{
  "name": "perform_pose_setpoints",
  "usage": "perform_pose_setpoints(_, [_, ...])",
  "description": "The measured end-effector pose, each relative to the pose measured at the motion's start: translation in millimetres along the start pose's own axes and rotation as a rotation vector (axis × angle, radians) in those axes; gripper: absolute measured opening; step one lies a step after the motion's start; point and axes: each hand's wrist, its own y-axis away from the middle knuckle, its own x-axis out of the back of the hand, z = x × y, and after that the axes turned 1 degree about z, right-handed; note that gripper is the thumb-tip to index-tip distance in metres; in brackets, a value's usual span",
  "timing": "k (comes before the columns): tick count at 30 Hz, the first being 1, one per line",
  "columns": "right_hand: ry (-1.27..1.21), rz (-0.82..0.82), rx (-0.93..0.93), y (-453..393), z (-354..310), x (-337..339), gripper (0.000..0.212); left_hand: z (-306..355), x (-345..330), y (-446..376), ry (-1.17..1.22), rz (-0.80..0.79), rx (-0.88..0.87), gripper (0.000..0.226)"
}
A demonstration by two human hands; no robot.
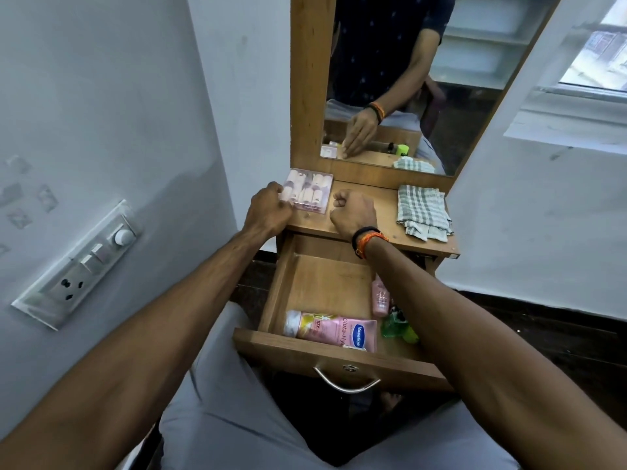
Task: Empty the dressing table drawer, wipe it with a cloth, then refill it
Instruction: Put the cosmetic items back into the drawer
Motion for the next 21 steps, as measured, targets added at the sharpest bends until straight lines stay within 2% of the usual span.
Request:
perform_pose_setpoints(6, [-0.092,-0.057,-0.089,-8.7,-15.8,-13.4,0.026,5.9,2.2,-5.7,0.063,0.005,0.079,0.026])
perform_pose_setpoints(10, [-0.26,0.013,-0.257,-10.4,-16.6,-11.9,0.006,7.1,0.4,0.3,0.085,0.064,0.093,0.021])
perform_pose_setpoints(14, [-0.469,0.039,-0.463,-9.1,-13.3,-5.8,0.022,5.8,2.2,3.7,0.106,0.137,0.179,0.019])
perform_pose_setpoints(17, [-0.523,0.018,-0.501,-8.4,-12.0,-7.7,0.025,8.6,6.0,7.3,0.122,0.158,0.253,0.031])
perform_pose_setpoints(21, [-0.564,-0.009,-0.515,-3.7,-12.3,-4.7,0.025,11.3,9.8,10.4,0.185,0.145,0.334,0.029])
